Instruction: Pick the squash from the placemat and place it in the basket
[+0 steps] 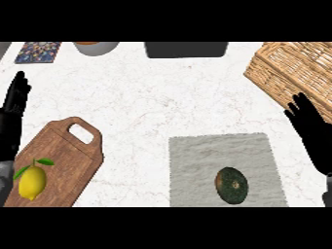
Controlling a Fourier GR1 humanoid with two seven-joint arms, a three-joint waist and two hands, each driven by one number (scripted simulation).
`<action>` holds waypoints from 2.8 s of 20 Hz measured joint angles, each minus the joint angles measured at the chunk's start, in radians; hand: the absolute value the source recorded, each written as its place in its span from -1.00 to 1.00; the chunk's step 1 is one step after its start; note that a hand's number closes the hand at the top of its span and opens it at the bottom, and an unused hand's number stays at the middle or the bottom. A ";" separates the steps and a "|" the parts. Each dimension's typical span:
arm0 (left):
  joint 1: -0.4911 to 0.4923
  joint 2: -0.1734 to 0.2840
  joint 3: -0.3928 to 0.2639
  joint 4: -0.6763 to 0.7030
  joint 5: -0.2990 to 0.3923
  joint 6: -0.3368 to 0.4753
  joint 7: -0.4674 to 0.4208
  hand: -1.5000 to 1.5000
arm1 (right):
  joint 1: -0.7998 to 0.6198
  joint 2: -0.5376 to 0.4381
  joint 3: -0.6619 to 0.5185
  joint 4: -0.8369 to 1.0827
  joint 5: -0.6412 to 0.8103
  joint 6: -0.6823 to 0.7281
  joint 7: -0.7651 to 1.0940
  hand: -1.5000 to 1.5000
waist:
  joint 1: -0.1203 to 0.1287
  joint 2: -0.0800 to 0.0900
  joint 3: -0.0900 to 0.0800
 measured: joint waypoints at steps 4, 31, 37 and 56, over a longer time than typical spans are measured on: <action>-0.025 -0.015 -0.029 0.030 0.004 -0.028 0.056 0.00 | -0.056 0.054 0.029 0.034 -0.083 0.184 -0.096 1.00 | 0.014 -0.002 -0.011; -0.043 -0.070 -0.086 0.084 0.062 -0.123 0.287 0.00 | 0.087 -0.367 -0.142 -0.390 0.532 0.688 -0.680 -1.00 | -0.012 -0.019 -0.025; -0.068 -0.098 -0.083 0.115 0.039 -0.128 0.285 0.00 | 0.147 -0.455 -0.115 -0.401 0.595 0.680 -0.719 -1.00 | -0.004 -0.018 -0.025; -0.059 -0.179 -0.028 0.079 -0.057 -0.172 0.321 0.00 | 0.114 -0.287 -0.007 -0.265 0.768 0.567 -0.769 -1.00 | 0.008 -0.017 -0.025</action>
